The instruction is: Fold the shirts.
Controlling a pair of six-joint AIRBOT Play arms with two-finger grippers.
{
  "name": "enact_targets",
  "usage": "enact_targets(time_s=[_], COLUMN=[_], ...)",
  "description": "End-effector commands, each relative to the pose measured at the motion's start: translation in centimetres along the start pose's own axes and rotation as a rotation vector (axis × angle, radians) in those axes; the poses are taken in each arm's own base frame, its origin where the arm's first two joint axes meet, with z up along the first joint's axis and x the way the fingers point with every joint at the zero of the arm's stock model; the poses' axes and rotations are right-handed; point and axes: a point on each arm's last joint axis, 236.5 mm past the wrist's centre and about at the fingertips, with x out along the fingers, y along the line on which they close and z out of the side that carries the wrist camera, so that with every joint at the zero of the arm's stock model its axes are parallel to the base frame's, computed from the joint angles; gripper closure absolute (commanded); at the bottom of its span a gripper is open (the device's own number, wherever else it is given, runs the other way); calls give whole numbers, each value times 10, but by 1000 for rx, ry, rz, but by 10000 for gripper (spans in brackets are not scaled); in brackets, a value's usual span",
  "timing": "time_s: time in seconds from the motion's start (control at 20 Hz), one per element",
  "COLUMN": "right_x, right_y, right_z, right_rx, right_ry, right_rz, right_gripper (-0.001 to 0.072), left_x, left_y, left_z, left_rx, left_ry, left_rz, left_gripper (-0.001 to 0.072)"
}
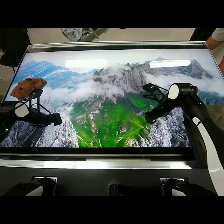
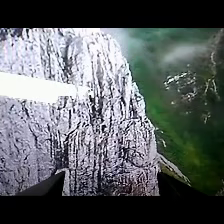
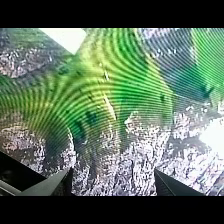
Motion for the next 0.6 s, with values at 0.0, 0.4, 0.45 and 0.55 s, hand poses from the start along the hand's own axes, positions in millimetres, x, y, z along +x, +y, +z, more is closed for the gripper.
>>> enact_targets(time_s=[0.0, 0.4, 0.45, 0.55], right_x=[0, -4, -4, -2], right_y=[-2, -18, -18, -14], right_z=[4, 42, 42, 34], right_rx=[0, 74, 74, 73], right_ry=[-17, -181, -180, -146], right_rz=[-7, -69, -68, -53], right_gripper=[108, 14, 14, 16], left_x=[1, -23, -33, -42], left_y=[-1, -15, -2, 49], left_z=[1, 101, 131, 184], left_rx=[2, -163, -207, -299], left_ry=[-6, -331, -393, -453], left_rz=[-2, -164, -179, -155], left_gripper=[42, -13, -13, -13])
